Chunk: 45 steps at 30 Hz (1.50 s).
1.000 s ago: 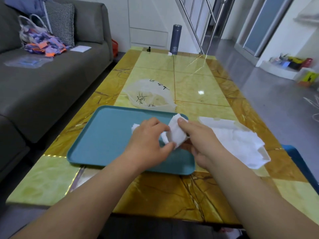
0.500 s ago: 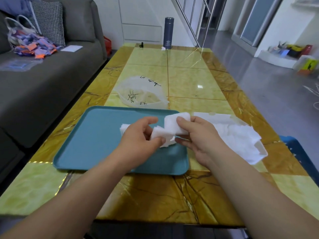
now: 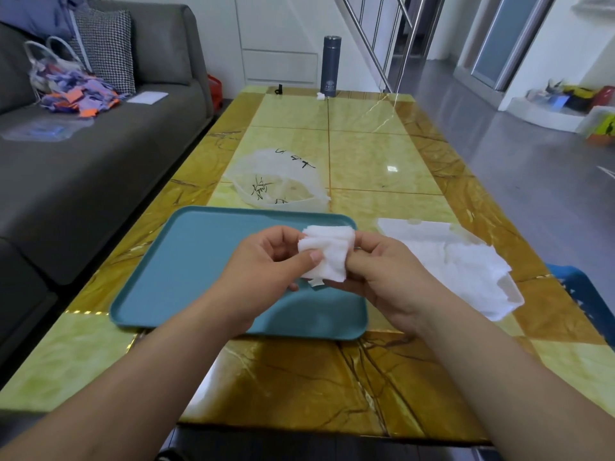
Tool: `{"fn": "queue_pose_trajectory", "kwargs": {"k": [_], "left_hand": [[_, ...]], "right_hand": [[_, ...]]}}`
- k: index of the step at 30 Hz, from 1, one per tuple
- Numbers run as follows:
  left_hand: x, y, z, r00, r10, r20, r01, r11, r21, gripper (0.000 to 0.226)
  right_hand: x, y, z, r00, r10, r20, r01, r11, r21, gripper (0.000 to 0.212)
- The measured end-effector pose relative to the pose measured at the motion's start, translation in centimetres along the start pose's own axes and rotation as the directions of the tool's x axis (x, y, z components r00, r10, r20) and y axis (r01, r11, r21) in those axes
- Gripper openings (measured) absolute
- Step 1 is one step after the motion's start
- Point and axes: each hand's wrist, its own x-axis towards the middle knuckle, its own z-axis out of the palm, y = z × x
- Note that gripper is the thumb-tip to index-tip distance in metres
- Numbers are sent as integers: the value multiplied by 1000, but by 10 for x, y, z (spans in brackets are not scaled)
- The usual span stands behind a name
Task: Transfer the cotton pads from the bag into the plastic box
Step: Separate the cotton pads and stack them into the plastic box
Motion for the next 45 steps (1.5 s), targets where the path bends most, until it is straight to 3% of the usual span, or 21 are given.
{"fn": "queue_pose_trajectory", "kwargs": {"k": [6, 8, 10, 12, 15, 19, 21, 24, 27, 31, 34, 39, 42, 45], "left_hand": [[4, -1, 10, 998, -8, -70, 8, 1000, 2, 14], [7, -2, 15, 994, 42, -102, -32, 995, 93, 11], [12, -4, 22, 988, 122, -97, -93, 961, 259, 9], [20, -9, 27, 986, 153, -64, -105, 875, 473, 15], [31, -20, 31, 994, 101, 43, -95, 591, 801, 40], [35, -21, 34, 999, -5, 40, -32, 519, 854, 49], [37, -21, 32, 1000, -9, 15, -8, 533, 846, 57], [35, -18, 30, 991, -134, -14, 100, 662, 743, 61], [30, -14, 27, 983, -181, -5, 143, 759, 635, 29], [18, -5, 18, 997, -80, 15, 61, 859, 508, 16], [6, 5, 11, 987, -51, 155, -8, 934, 357, 18], [-3, 6, 4, 975, 39, 220, -99, 958, 270, 29], [-5, 4, -2, 983, 48, 175, -91, 965, 246, 28], [-7, 2, -9, 993, 18, 113, -45, 970, 240, 24]], "right_hand": [[0, -2, -8, 998, 43, 53, -42, 999, -12, 33], [-4, -3, -9, 997, 37, 63, -37, 999, -4, 26], [-7, 2, -11, 999, -21, -49, 17, 996, -87, 21], [-4, 8, -14, 965, -82, -249, 44, 987, -155, 11], [1, 10, -20, 914, -102, -392, 57, 991, -125, 7], [1, 8, -19, 910, -114, -399, 77, 991, -107, 7], [2, 9, -19, 912, -113, -394, 69, 990, -125, 7], [4, 9, -19, 924, -82, -373, 36, 991, -127, 10], [5, 10, -19, 926, -83, -369, 26, 987, -158, 8], [6, 13, -19, 927, -102, -361, 16, 972, -233, 9], [7, 16, -17, 940, -111, -322, 20, 962, -273, 10], [5, 18, -14, 995, 14, -95, -35, 974, -223, 27], [4, 18, -9, 1000, 11, 4, -9, 972, -235, 39], [4, 19, -4, 998, -8, 58, 22, 971, -238, 37]]}}
